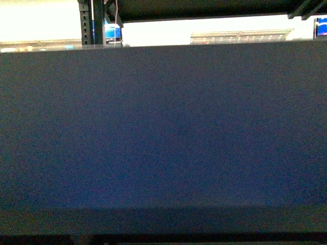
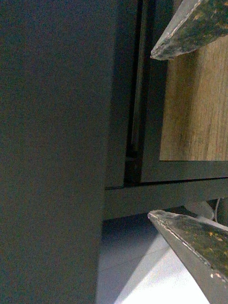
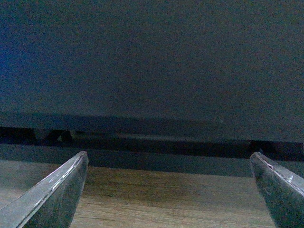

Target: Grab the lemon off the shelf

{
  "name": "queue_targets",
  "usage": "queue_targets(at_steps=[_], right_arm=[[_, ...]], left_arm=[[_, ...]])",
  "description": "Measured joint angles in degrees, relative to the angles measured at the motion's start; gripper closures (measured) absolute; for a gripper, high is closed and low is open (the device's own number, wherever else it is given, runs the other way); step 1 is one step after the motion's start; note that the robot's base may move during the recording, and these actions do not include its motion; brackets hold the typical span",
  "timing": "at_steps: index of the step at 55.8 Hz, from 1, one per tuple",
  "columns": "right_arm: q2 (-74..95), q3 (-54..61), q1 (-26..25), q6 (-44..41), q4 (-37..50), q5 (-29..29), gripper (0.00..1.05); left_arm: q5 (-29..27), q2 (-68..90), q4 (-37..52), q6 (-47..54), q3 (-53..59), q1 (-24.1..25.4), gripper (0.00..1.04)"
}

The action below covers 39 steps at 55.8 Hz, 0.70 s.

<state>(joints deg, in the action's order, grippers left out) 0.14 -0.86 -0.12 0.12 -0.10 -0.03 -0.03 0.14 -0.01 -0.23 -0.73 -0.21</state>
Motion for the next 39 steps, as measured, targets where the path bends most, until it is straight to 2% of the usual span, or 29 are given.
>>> queue_targets(at_steps=[39], right_arm=[[0.00, 0.00, 0.00, 0.04, 0.00, 0.00, 0.02]], left_arm=[[0.00, 0.00, 0.00, -0.02, 0.00, 0.00, 0.08]])
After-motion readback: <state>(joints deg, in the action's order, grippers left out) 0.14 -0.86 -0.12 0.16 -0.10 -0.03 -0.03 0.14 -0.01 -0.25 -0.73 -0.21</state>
